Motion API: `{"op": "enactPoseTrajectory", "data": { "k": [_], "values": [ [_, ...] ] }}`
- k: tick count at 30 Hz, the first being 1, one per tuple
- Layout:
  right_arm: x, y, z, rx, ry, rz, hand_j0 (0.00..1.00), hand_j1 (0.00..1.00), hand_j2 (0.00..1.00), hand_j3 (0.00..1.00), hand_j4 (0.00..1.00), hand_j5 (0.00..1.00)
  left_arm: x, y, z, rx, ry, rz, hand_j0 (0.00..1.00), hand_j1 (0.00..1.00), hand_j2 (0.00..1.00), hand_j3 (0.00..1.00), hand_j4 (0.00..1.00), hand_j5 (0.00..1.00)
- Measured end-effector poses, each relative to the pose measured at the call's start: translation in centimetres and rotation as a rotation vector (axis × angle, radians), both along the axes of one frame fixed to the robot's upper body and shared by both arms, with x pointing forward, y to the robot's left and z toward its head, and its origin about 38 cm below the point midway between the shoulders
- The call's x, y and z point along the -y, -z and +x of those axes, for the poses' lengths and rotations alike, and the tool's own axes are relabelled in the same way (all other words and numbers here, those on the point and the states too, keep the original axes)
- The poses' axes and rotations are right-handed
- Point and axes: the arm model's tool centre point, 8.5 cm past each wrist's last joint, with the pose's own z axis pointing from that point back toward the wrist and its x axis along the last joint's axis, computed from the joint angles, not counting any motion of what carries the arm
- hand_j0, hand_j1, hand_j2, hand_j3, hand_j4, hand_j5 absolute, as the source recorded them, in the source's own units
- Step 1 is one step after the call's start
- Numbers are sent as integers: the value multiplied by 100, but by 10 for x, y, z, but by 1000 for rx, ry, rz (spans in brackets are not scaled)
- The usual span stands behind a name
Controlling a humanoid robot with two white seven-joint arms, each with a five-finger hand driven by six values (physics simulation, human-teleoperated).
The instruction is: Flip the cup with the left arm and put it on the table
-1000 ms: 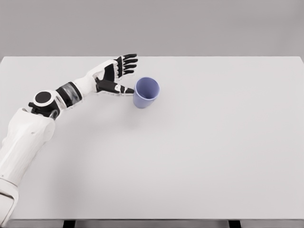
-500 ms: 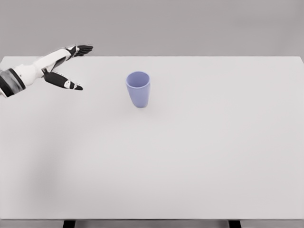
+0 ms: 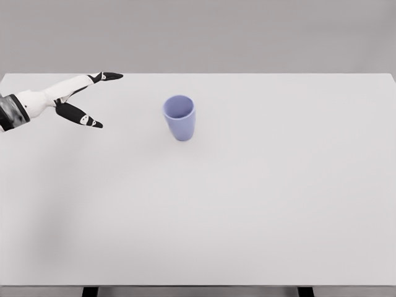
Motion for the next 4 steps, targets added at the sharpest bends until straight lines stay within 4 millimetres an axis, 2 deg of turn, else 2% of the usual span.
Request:
{"op": "enactPoseTrajectory", "data": {
  "k": [4],
  "values": [
    [0,0,0,0,0,0,100,100,100,100,100,100,0,0,0,1,1,1,100,100,100,100,100,100]
  ]
}}
